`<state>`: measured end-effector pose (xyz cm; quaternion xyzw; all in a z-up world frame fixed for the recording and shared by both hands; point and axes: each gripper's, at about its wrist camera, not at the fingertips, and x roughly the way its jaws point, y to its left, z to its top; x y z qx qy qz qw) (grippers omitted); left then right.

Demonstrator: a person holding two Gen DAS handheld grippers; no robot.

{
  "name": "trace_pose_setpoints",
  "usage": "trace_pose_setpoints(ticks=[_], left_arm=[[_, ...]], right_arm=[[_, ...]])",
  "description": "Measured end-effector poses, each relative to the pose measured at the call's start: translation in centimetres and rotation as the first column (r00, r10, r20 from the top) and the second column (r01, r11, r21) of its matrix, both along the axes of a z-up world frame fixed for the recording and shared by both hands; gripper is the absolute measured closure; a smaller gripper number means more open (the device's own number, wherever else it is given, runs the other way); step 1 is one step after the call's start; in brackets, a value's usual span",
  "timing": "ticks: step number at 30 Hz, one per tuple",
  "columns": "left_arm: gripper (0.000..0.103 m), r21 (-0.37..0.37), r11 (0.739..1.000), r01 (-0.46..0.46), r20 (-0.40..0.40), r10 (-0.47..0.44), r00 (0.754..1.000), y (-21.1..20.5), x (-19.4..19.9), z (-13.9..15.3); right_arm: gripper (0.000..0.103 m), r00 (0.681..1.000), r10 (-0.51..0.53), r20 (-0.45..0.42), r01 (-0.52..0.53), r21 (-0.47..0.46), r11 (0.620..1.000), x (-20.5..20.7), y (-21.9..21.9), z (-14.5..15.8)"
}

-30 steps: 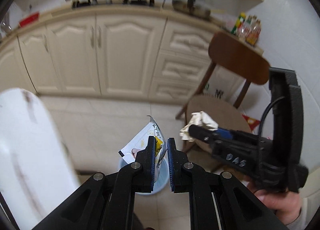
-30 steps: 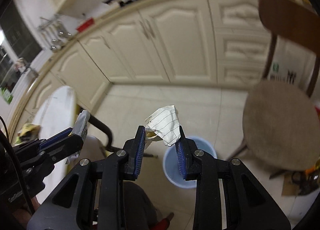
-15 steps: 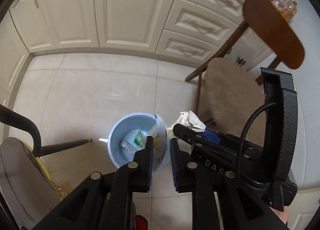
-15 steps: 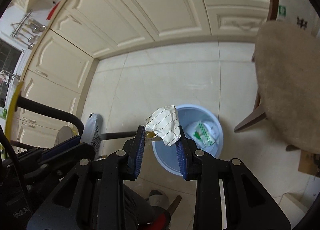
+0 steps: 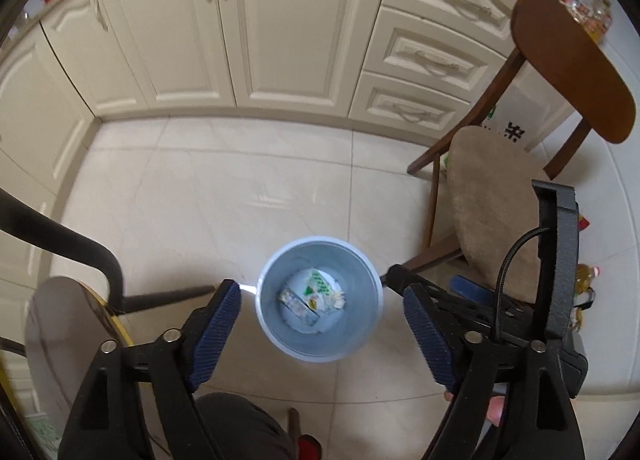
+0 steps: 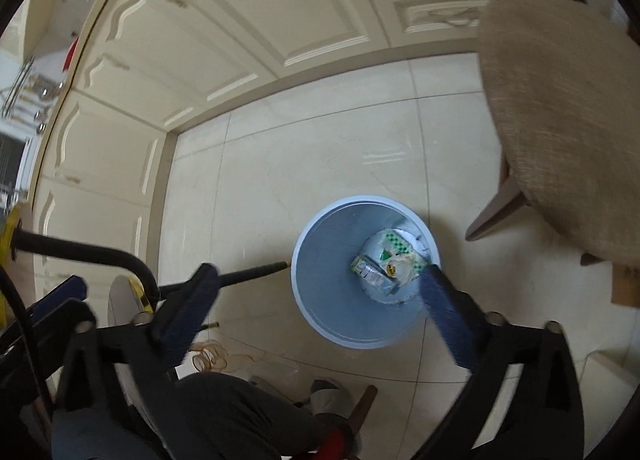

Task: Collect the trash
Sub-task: 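Bring both open tools back over the remaining trash on the table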

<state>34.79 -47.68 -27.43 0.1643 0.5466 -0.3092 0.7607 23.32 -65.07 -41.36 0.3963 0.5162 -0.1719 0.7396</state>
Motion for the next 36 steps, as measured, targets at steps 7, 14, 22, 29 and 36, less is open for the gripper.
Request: trace_pose_setpoints(ticks=[7,14,22,29,36], left_arm=[[0.020,-0.066,0.997,0.047,0.100,-0.040,0.994,3.1,-4.7,4.6],[0.019,-0.184,0.981,0.061,0.227,-0.018,0.974,10.7,-9.3,11.6],[0.011,-0.295,0.955,0.020,0.382,0.099,0.919,23.6,-15.1,18.5],[0.001,-0.362,0.931,-0.053,0.469,0.231,0.852,34.8,-21.2,21.6],[0.001,-0.424,0.892,-0.156,0.527,0.383,0.759,43.9,-27.1,22.5]], right_arm=[[0.000,0.999,-0.051,0.010,0.052,-0.079,0.996,-1.7,0.6,4.6],[0.000,0.991,-0.048,0.127,0.074,-0.211,0.975,-2.8,3.4,14.1],[0.000,0.962,0.079,0.262,0.031,-0.393,0.919,-2.0,11.6,25.5],[0.000,0.915,0.216,0.342,-0.024,-0.487,0.873,-0.6,20.3,31.9],[0.000,0.847,0.377,0.374,-0.110,-0.571,0.813,1.0,29.5,35.9]])
